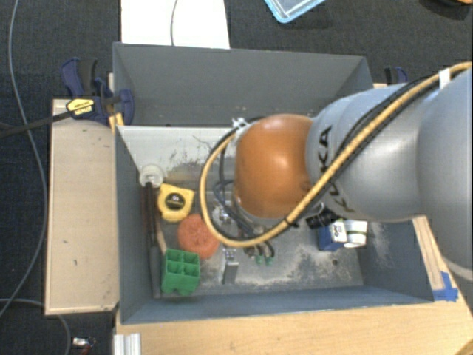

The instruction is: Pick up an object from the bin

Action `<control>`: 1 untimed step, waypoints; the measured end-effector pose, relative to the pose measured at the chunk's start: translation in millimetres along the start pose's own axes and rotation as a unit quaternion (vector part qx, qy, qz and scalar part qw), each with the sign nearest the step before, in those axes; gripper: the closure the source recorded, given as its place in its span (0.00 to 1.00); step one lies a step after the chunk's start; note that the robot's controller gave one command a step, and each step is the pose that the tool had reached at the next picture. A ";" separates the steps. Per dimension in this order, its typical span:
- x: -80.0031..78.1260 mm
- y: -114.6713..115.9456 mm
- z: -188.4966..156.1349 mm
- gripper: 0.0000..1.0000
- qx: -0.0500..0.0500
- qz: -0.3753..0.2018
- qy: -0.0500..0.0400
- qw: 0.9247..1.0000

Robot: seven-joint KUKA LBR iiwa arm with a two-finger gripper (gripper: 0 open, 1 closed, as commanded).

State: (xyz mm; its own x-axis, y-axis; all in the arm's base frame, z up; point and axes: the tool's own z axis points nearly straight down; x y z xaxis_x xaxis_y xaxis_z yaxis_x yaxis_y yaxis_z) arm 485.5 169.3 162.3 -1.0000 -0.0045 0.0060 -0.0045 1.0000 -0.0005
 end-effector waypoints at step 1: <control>-1.9 -1.0 -4.4 0.00 -0.001 0.003 -0.004 1.000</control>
Offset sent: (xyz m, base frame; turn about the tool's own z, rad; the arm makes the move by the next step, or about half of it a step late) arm 0.0533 -0.0568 -0.0765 -0.1727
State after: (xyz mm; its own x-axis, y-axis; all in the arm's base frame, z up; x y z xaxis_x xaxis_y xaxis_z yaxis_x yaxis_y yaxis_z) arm 487.5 168.3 166.7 -1.0000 0.0016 -0.0019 0.0016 1.0000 0.0011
